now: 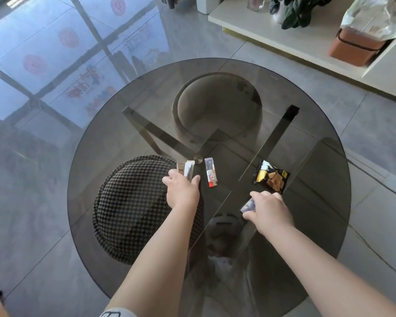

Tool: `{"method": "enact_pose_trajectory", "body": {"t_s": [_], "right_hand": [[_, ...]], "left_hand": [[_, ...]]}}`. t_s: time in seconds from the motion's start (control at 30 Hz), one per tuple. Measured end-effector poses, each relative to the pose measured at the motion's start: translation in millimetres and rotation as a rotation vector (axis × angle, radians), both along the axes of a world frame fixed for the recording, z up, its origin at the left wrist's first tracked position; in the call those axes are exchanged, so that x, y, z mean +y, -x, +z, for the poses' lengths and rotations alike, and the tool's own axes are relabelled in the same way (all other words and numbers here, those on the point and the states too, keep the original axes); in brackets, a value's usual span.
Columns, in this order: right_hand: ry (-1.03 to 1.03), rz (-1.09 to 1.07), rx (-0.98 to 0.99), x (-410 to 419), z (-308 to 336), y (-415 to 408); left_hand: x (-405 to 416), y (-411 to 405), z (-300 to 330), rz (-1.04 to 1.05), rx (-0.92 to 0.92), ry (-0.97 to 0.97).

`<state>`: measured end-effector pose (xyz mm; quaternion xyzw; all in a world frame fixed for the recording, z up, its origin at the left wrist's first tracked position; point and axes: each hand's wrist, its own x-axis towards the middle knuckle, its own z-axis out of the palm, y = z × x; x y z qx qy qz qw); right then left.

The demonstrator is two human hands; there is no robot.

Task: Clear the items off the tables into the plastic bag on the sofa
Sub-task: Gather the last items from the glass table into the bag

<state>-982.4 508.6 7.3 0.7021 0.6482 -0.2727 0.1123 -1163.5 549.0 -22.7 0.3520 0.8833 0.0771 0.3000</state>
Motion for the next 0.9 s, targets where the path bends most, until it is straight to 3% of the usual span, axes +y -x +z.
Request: {"method": "enact_pose_trajectory", "body": {"t_s": [0.27,0.5,0.73,0.9], "right_hand": [[0.012,-0.030,0.049,0.4,1.6,-1.7],[0.018,-0.077,0.117,-2.0,1.4,-4.0],[0.003,-0.221,0.284,-5.0,-12.4,-12.4],[-0.046,-0.174,0.186,-13.1,-18.4,-6.4]], "left_hand": [[7.7,-4.9,2.2,-0.062,-0.063,0.112],[21.9,-25.2,13.3,-0.017,-0.229,-0.093],[27.4,-45.5,-3.2,-0.106,-0.051,0.081],[15.3,-48.3,-6.6,-0.185,0.016,0.155]]}}
